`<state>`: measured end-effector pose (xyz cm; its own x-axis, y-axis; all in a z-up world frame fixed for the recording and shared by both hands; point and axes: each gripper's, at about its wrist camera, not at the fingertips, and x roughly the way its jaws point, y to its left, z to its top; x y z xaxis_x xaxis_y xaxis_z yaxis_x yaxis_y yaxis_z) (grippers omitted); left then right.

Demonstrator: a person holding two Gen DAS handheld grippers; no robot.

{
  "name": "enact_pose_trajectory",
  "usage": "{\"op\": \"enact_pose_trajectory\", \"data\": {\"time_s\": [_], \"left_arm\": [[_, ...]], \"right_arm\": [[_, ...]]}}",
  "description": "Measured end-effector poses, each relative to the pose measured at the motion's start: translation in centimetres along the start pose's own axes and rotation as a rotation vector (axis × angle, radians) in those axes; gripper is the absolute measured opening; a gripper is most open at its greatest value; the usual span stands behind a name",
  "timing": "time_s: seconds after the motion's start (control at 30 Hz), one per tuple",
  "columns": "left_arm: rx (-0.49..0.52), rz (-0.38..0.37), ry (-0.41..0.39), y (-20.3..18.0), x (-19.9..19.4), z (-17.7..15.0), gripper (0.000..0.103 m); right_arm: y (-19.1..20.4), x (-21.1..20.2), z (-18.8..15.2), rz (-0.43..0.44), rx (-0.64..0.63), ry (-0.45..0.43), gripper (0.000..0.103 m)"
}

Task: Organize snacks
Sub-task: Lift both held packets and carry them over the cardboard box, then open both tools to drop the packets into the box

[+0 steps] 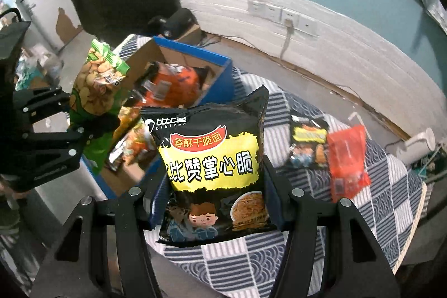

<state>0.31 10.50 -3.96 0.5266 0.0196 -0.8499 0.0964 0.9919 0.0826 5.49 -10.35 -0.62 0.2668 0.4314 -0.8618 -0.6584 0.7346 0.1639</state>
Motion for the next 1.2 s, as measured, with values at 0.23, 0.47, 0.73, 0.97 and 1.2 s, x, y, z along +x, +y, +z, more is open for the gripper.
{"op": "enact_pose_trajectory", "data": {"time_s": [0.23, 0.47, 0.73, 0.97, 1.2], "left_arm": [[-0.066, 0.018, 0.043, 3.9, 1.6, -1.5, 0.032], [-0.128, 0.038, 0.099, 7.4, 3.6, -3.5, 0.033], [-0.237, -0.010, 0.134, 10.0, 4.9, -5.3, 0.057], [-0.225, 0.030, 0.090, 10.5, 3.3, -4.9, 0.068], [-0.194, 0.079, 0.075, 10.8, 2.7, -4.6, 0.073]], "right_arm": [[3.1, 1.7, 1.7, 0.019, -0.047, 0.015, 0.059], [5.7, 3.8, 2.9, 0.046, -0.069, 0.041, 0.059], [8.7, 6.5, 3.8, 0.080, -0.095, 0.082, 0.059], [10.8, 8.5, 3.8, 0.092, -0.131, 0.114, 0.059], [12.2, 9.8, 3.2, 0.094, -0.170, 0.139, 0.061]]}}
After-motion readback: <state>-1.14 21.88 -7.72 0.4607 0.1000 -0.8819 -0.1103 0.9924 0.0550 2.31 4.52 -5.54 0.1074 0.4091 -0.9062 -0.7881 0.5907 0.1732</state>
